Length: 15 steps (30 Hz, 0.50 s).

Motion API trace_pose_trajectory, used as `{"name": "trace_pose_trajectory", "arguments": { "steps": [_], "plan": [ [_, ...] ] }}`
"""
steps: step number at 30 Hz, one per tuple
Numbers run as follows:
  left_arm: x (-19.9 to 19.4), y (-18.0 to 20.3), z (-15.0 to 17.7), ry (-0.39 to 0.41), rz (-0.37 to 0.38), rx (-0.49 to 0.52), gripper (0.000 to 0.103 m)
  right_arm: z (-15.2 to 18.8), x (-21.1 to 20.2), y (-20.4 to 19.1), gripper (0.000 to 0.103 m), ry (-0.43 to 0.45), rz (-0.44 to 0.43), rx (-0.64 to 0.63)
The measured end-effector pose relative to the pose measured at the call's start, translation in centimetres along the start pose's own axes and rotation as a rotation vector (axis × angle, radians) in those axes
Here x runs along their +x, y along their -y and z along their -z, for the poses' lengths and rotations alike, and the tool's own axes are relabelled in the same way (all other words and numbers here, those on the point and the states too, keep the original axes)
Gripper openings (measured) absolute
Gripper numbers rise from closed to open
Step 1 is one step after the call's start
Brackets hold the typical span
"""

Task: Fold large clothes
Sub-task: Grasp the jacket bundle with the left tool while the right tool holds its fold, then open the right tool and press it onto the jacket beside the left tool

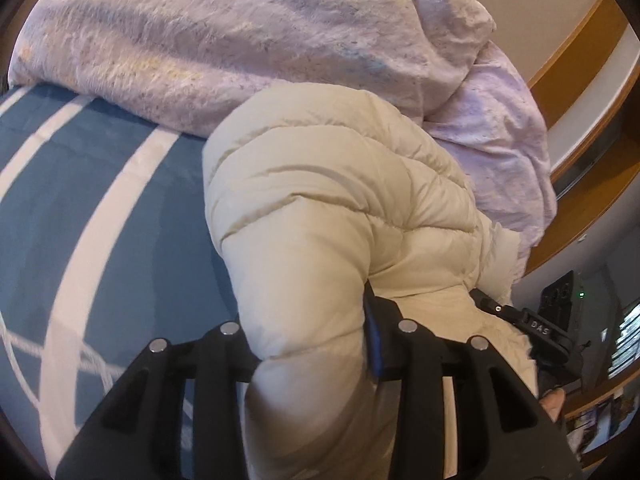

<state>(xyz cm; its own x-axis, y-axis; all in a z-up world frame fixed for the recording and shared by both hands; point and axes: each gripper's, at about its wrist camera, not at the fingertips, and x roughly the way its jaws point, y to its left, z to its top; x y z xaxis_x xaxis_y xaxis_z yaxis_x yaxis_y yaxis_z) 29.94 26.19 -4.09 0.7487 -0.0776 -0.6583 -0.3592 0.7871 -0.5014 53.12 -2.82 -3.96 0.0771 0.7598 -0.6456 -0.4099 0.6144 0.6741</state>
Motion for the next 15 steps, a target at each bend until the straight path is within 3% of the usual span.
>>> {"name": "trace_pose_trajectory", "arguments": {
  "steps": [6, 9, 11, 15],
  "plan": [
    [1.5, 1.1, 0.8, 0.021, -0.113, 0.103, 0.052, 0.0, 1.1, 1.1, 0.028, -0.003, 0.025, 0.039],
    [0.5, 1.6, 1.2, 0.043, -0.176, 0.127, 0.066, 0.0, 0.2, 0.6, 0.047, 0.012, 0.087, 0.022],
    [-1.0, 1.8, 1.6, 0.08, -0.224, 0.156, 0.072, 0.2, -1.6, 0.1, 0.056, 0.057, 0.156, -0.023],
    [-3.9, 2.4, 1.7, 0.176, -0.318, 0.21, 0.081, 0.1, -6.2, -2.0, 0.056, 0.198, 0.223, -0.123]
  ]
}}
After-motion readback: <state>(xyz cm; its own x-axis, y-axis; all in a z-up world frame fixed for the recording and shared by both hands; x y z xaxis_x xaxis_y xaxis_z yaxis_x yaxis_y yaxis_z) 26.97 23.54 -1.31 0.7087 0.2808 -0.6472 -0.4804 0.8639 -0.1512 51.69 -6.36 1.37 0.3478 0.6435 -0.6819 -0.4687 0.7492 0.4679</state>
